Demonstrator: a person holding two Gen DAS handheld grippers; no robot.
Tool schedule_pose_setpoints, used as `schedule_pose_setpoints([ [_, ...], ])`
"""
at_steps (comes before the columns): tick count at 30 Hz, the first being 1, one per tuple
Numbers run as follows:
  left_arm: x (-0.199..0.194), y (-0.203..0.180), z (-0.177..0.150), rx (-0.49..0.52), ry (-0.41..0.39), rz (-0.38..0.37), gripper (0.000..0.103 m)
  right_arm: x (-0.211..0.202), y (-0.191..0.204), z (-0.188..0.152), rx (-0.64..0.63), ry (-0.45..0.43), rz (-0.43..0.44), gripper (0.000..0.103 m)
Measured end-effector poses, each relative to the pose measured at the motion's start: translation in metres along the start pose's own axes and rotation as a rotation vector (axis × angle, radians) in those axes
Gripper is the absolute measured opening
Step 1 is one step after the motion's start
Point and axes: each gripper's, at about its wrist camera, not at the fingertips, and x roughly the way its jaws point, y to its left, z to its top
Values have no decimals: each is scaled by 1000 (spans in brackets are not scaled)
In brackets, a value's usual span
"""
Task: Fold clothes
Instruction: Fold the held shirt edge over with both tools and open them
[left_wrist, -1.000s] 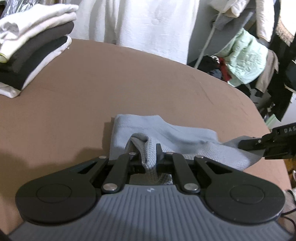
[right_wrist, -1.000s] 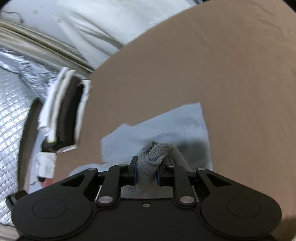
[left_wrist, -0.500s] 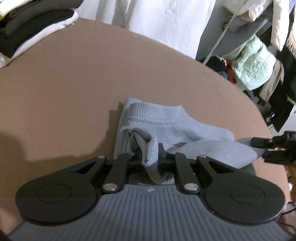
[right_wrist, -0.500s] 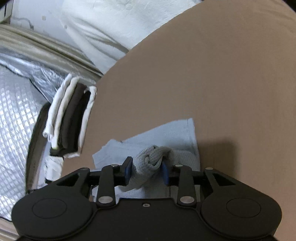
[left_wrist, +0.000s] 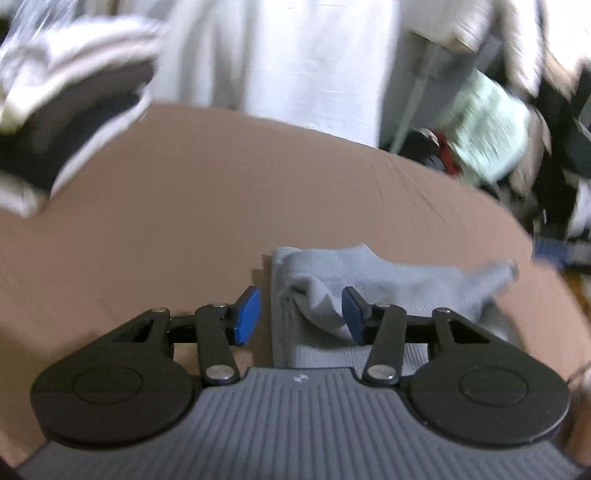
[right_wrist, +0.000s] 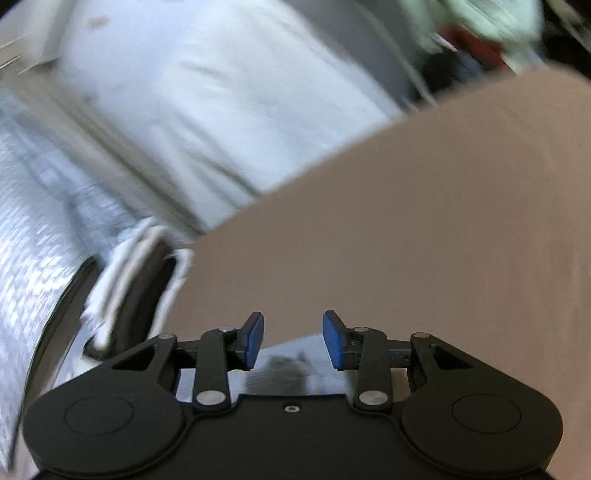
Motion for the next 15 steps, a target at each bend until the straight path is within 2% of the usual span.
schedule_pose_setpoints([
  [1, -4, -7, 1, 38, 10, -8, 50, -3, 6, -3, -44, 3, -4, 50],
  [3, -14, -20, 2, 135, 34, -63, 52, -10, 17, -8, -132, 8, -11, 51],
  [5, -23, -37, -2, 244, 40, -121, 60, -17, 28, -14, -221, 14, -19, 55],
  [6, -21, -43, -4, 279, 36, -117, 64, -19, 34, -16, -268, 18, -28, 55],
  [8, -8, -51, -7, 312, 40, -80, 67, -1, 45, -23, -394, 40, -120, 61],
  [10, 16, -47, -5, 283, 68, -22, 67, 14, 50, -29, -479, 55, -183, 62],
  [12, 40, -34, 0, 239, 68, 58, 67, 29, 49, -28, -510, 82, -195, 62],
  [15, 65, 1, 15, 9, 69, 37, 67, 49, 41, -17, -489, 99, -161, 63],
])
